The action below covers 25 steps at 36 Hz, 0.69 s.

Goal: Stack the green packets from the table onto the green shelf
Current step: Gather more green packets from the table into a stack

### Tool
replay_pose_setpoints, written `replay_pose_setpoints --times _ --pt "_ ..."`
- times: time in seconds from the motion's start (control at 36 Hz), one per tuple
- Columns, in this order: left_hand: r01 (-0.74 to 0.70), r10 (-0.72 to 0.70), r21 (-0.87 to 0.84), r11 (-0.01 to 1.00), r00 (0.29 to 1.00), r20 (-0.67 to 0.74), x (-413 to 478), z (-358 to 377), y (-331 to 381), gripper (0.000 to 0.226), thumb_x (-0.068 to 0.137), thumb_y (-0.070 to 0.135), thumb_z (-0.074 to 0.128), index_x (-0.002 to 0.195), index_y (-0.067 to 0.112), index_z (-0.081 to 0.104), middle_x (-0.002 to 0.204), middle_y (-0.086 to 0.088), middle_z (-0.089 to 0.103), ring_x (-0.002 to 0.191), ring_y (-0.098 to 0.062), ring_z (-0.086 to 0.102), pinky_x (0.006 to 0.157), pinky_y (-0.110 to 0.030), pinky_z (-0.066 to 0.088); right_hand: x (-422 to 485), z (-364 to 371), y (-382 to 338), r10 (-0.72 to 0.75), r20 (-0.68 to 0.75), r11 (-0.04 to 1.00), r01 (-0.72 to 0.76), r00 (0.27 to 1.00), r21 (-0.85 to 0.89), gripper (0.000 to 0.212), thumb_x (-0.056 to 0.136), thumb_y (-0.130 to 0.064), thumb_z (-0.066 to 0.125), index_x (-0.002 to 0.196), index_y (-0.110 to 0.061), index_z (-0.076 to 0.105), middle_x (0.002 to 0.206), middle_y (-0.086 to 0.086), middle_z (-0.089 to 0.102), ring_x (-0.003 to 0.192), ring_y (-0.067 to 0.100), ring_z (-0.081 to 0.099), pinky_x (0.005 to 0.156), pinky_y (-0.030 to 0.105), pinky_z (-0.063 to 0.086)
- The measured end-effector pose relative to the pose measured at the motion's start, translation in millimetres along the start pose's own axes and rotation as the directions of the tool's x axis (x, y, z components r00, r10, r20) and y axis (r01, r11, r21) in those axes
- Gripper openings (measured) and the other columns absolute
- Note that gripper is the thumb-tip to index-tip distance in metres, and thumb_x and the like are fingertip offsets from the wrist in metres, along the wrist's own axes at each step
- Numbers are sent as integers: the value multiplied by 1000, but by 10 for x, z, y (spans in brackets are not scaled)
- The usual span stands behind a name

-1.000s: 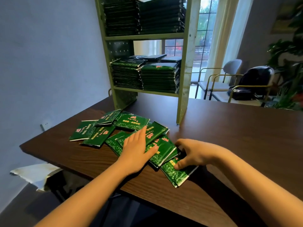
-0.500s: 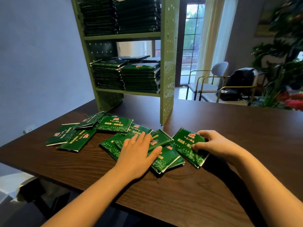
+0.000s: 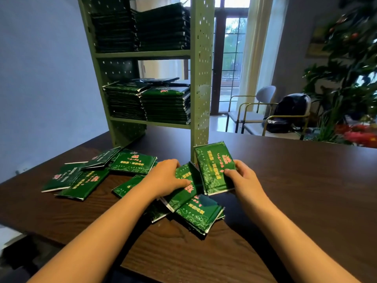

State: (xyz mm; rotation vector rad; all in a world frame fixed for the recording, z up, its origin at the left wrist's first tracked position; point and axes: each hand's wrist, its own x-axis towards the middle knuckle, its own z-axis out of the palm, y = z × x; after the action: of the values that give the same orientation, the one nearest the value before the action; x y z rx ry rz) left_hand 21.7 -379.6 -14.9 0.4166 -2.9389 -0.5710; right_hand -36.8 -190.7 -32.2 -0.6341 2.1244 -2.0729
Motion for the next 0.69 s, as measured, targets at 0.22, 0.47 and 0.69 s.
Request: replay_pose_setpoints --times 0.22,0.47,0.69 --pt "47 -151 -706 707 985 -86 41 30 14 21 99 22 52 114 9 56 114 -12 64 101 -24 61 93 -39 48 -127 138 -11 -90 95 994 83 991 74 28 89 -1 59 109 -19 52 97 9 62 74 9 67 64 22 54" --pt "16 -259 -989 150 966 -23 -140 307 242 42 99 42 45 122 8 57 117 -14 67 107 -26 66 95 -47 51 -199 233 28 -320 16 917 314 947 -246 41 83 -13 68 117 -30 53 63 -7 48 67 24 54 69 47 51" --pt "-120 -305 -963 242 932 -193 -175 357 161 17 97 15 56 114 15 57 114 -10 69 103 -27 67 91 -48 54 -185 218 2 -350 65 892 354 935 -282 24 94 -14 54 112 -29 52 72 -5 55 65 6 50 60 20 41"
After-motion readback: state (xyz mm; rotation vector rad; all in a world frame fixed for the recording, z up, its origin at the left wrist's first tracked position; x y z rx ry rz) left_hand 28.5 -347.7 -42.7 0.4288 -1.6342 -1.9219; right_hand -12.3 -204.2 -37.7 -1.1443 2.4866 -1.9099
